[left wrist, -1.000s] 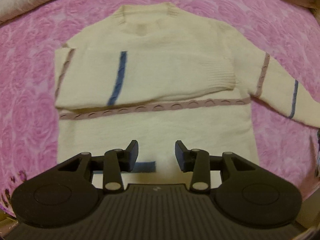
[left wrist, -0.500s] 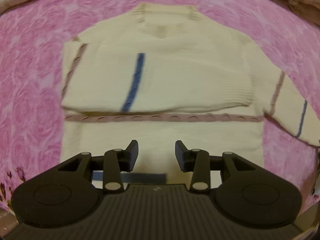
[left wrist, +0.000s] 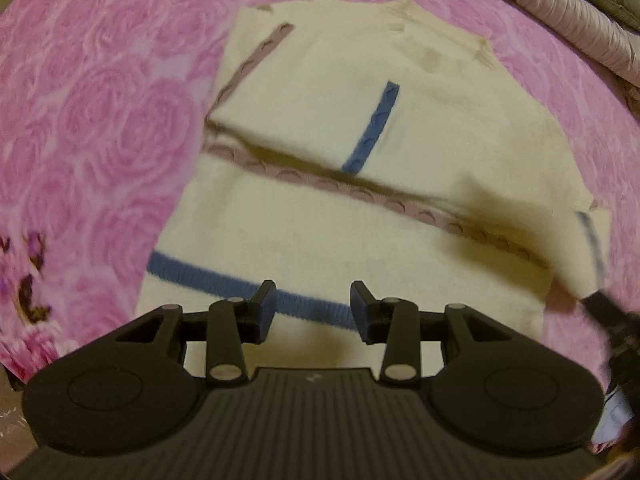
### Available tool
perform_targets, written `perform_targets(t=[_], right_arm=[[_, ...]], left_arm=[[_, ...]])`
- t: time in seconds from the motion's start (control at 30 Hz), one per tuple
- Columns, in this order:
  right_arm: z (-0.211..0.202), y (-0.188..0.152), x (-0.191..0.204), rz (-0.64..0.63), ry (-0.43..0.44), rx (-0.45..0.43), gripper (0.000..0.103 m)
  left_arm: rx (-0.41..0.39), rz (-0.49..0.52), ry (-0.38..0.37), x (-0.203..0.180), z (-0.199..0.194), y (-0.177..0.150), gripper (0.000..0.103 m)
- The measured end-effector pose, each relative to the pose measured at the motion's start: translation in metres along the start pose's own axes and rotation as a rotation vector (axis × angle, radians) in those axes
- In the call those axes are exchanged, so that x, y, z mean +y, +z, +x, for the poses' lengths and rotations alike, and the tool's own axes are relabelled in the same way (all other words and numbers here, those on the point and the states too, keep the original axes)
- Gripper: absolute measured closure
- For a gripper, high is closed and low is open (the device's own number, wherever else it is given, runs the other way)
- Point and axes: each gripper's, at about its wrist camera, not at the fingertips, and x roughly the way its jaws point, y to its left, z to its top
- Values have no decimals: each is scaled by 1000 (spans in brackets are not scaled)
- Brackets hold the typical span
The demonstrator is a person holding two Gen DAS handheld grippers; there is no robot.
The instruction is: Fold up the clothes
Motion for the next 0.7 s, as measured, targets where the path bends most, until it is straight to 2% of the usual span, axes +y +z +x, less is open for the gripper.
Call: perform_targets(t=[0.07, 0.13, 0.23, 0.3, 0.37, 0.47, 0.6, 0.67, 0.7], right_arm=[[11, -13, -5, 17, -12, 72, 88], [19, -26, -37, 114, -45, 140, 87], [25, -52, -96, 350, -121, 242, 86], [20, -78, -143, 573, -154, 281, 86], [12, -102, -181, 784, -163, 288, 86], [-1, -129, -218, 981, -174, 267, 86], [-4, -130, -217, 989, -199, 269, 86], [-1, -128, -210, 957, -209, 288, 86], [4, -129, -203, 946, -206, 295, 86]], left_arm=[[2, 8, -20, -3, 5, -7, 66], [4, 5, -55, -7, 17, -13, 66], [6, -23, -115, -15, 37, -19, 65], [4, -72, -177, -20, 52, -19, 65], [-20, -123, -224, -25, 65, -13, 65], [-83, -171, -267, -36, 80, 3, 65], [-95, -156, -288, -56, 106, 24, 60], [-73, -134, -266, -66, 119, 27, 65], [-88, -107, -276, -71, 119, 26, 71]])
